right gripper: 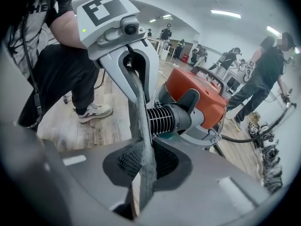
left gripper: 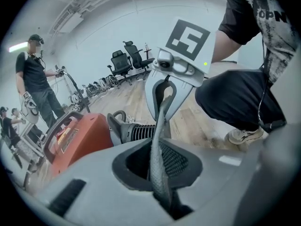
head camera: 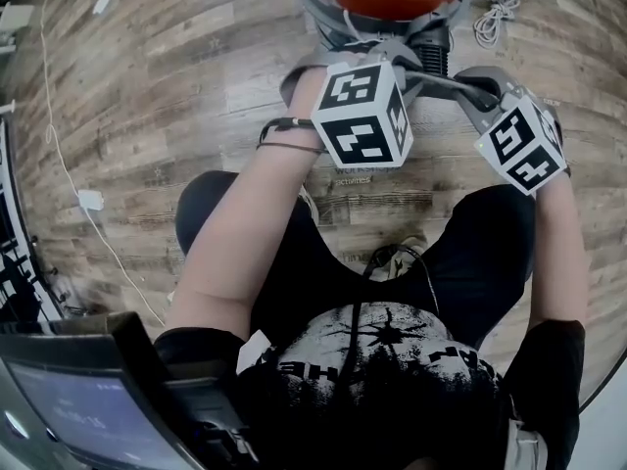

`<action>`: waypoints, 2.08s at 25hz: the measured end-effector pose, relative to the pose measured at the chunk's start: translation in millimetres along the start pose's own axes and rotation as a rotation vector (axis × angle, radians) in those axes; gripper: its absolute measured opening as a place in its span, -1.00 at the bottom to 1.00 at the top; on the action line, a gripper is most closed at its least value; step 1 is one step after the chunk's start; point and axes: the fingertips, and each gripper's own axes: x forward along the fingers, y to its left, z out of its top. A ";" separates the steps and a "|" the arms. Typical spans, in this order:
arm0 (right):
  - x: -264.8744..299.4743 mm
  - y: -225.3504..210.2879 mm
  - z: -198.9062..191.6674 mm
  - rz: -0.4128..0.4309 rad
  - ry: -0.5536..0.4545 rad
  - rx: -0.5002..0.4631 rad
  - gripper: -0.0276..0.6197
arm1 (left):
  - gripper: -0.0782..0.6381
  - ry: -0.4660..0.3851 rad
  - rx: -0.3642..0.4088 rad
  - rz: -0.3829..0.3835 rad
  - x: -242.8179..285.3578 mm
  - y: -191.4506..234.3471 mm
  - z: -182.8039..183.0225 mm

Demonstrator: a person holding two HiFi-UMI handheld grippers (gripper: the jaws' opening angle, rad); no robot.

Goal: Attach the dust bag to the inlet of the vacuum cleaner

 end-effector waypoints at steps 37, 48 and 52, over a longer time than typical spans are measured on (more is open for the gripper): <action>-8.9 -13.9 14.7 -0.029 0.072 -0.117 -0.78 | -0.69 -0.044 -0.174 0.003 13.7 7.7 -16.6; -9.9 -21.4 3.8 -0.070 0.031 0.014 -0.77 | -0.67 -0.065 -0.139 0.045 8.7 13.4 2.7; -11.1 -18.4 24.4 -0.078 0.031 -0.058 -0.77 | -0.66 -0.013 -0.194 0.046 15.1 14.3 -18.0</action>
